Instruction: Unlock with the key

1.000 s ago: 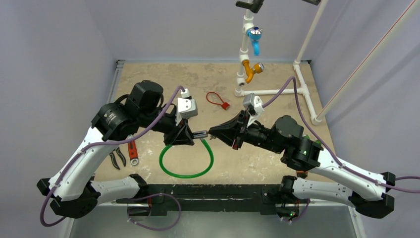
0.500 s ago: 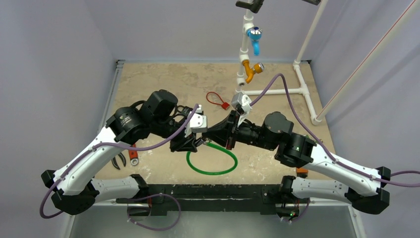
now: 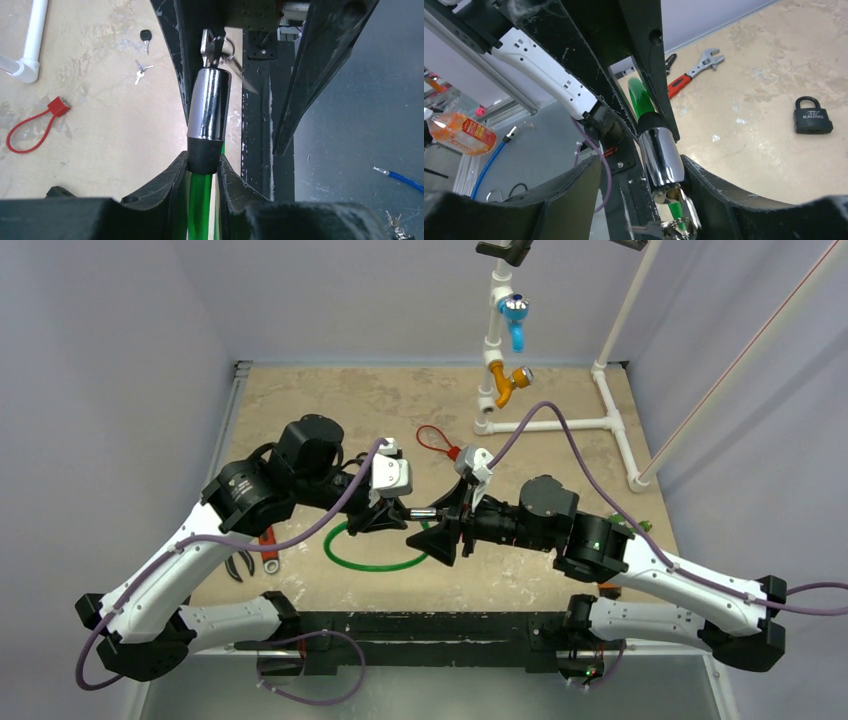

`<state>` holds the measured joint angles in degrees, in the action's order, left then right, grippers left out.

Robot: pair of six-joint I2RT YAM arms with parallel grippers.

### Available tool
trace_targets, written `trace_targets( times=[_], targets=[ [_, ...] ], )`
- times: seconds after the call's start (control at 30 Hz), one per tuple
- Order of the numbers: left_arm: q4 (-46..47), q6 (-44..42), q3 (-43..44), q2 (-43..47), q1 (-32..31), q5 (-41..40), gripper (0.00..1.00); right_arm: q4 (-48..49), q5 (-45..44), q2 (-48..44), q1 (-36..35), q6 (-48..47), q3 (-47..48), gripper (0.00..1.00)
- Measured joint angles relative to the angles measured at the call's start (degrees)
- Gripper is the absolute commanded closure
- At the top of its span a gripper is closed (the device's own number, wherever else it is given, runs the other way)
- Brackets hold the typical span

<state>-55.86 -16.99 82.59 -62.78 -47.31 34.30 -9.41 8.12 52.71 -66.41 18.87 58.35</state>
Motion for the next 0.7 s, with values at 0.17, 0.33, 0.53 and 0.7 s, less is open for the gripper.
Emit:
trace_targets(
  times=[0.17, 0.33, 0.53, 0.7],
  targets=[
    [2.8, 0.0, -0.8, 0.7, 0.1, 0.5, 1.00, -3.1, -0.1, 0.5, -0.3, -0.3, -0.3, 0.39],
    [4.5, -0.1, -1.5, 1.2, 0.2, 1.1, 1.00, -6.3, -1.3, 0.2, -0.4, -0.9, -0.3, 0.47],
    [4.5, -0.1, -1.9, 1.6, 0.4, 3.0, 1.00, -7.4, -2.9, -0.3, -0.4, -2.0, -0.3, 1.00],
    [5.1, 1.0, -2.8, 2.3, 0.4, 3.7, 0.88, -7.5, -2.4, -0.2, -0.7, -2.3, -0.3, 1.00]
  ],
)
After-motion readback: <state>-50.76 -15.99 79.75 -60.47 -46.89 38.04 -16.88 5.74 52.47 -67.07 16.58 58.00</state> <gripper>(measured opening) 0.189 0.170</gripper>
